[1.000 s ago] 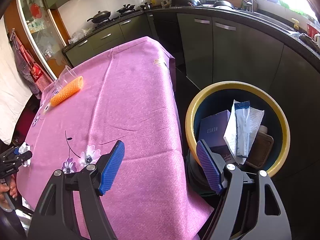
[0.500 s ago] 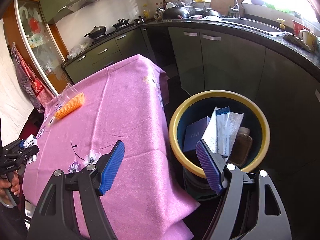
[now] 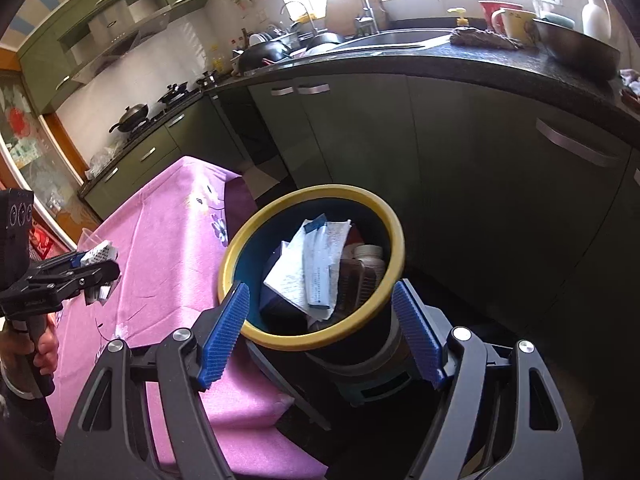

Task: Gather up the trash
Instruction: 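Carry the wrapper over the bin and open the left gripper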

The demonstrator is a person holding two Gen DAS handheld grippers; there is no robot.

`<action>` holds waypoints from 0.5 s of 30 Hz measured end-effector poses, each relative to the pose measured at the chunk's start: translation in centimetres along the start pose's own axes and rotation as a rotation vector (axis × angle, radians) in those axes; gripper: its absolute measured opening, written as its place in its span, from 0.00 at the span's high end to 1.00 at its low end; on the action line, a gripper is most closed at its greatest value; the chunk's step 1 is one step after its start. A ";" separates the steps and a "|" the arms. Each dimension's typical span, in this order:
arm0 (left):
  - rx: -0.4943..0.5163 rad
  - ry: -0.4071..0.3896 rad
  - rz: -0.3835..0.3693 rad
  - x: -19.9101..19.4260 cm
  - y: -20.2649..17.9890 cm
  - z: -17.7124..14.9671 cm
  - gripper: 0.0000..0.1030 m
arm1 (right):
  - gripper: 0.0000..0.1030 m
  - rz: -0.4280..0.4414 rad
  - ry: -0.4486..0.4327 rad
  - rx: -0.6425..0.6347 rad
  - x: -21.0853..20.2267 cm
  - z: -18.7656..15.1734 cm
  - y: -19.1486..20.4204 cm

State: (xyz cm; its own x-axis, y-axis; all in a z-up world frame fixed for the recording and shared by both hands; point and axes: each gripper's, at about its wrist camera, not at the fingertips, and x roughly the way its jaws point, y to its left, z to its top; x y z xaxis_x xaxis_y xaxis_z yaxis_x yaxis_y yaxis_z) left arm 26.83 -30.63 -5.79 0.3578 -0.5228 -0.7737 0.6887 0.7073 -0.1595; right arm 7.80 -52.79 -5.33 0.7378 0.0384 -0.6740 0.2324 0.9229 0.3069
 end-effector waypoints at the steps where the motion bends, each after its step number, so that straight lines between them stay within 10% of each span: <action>1: 0.018 0.012 -0.022 1.4 -0.9 1.0 0.36 | 0.28 -0.001 0.000 0.015 0.0 -0.1 -0.6; 9: 0.076 0.057 -0.036 10.5 -4.5 5.5 0.25 | 0.27 -0.021 0.004 0.050 -0.3 -0.6 -2.1; 15: -0.007 -0.009 -0.033 7.5 -1.9 4.1 0.18 | 0.25 -0.048 0.001 0.043 -0.5 -1.0 -2.1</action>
State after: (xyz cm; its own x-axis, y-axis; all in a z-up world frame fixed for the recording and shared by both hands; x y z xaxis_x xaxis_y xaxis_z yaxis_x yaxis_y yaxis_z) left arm 30.79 -37.80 -8.78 0.3407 -0.5504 -0.7622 0.6961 0.6926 -0.1890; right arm 6.33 -54.33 -6.30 0.7246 -0.0056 -0.6892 0.2946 0.9065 0.3024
